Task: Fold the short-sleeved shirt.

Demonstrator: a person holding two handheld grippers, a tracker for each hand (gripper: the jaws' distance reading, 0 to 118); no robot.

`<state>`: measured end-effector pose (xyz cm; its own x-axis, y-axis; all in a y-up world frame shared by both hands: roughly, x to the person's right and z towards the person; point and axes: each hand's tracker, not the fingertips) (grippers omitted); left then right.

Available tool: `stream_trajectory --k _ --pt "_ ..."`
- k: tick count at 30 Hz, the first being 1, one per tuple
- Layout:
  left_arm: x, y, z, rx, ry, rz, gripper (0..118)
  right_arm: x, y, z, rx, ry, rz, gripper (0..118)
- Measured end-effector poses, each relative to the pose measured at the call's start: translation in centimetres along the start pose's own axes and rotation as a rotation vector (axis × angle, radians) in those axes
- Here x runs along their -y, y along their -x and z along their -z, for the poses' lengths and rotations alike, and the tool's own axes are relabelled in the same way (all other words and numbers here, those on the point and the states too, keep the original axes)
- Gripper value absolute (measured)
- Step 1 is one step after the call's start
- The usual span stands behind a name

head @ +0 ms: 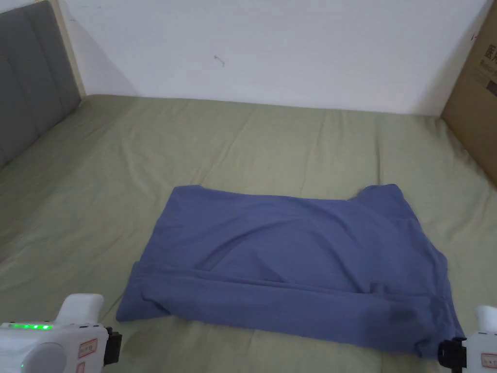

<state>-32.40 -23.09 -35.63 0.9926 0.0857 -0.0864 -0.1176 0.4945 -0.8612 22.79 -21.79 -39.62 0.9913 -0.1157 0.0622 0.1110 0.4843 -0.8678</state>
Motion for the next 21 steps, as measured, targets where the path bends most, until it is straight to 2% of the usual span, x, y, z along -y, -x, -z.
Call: stream_trajectory --k 1,2,4,5,6,8,12,14,15,16,17,18,19,20,21 --pt "-0.1 0.2 0.1 0.008 0.000 -0.017 0 0.4 0.0 0.2 -0.008 0.013 0.027 1" --pt "-0.3 0.3 0.2 0.016 -0.001 -0.031 12 0.7 -0.1 0.3 -0.014 0.019 0.036 1" --pt "-1.3 0.4 0.4 0.006 -0.017 -0.044 67 1.0 0.3 0.4 -0.010 0.018 0.032 1" --pt "-1.9 0.6 0.4 -0.015 -0.047 -0.042 87 1.1 0.4 0.4 0.000 0.019 0.022 1" --pt "-2.6 0.8 0.9 -0.019 -0.051 -0.042 92 1.1 0.4 0.3 0.008 0.018 0.015 1" --pt "-3.9 1.1 1.5 -0.033 -0.054 -0.069 92 0.9 0.5 0.2 0.016 0.016 0.018 1" --pt "-5.5 1.2 4.3 -0.001 -0.011 -0.092 87 0.9 -0.4 0.2 0.009 0.016 0.077 1" --pt "-5.5 0.9 6.0 0.007 0.062 -0.081 77 1.1 -0.7 0.4 0.026 0.023 0.088 1" --pt "-5.3 0.4 5.9 -0.044 0.044 -0.030 76 1.2 -0.9 0.5 0.043 0.031 0.094 2" --pt "-5.2 0.0 5.4 -0.036 0.012 0.003 72 1.2 -1.0 0.7 0.054 0.038 0.098 6" --pt "-5.2 -0.2 5.2 -0.043 0.007 0.032 59 1.3 -1.2 0.7 0.065 0.044 0.100 17" --pt "-5.3 -0.3 5.0 -0.062 0.002 0.041 34 1.3 -1.4 0.7 0.074 0.046 0.103 45" --pt "-5.5 -0.2 5.0 -0.059 0.000 0.028 18 1.3 -1.6 0.9 0.086 0.048 0.107 70" --pt "-5.9 -0.2 4.9 -0.040 0.006 0.006 13 1.1 -1.7 1.0 0.103 0.048 0.119 85" --pt "-6.3 -0.4 4.8 -0.025 0.030 -0.009 9 0.9 -1.9 1.0 0.106 0.036 0.141 89"
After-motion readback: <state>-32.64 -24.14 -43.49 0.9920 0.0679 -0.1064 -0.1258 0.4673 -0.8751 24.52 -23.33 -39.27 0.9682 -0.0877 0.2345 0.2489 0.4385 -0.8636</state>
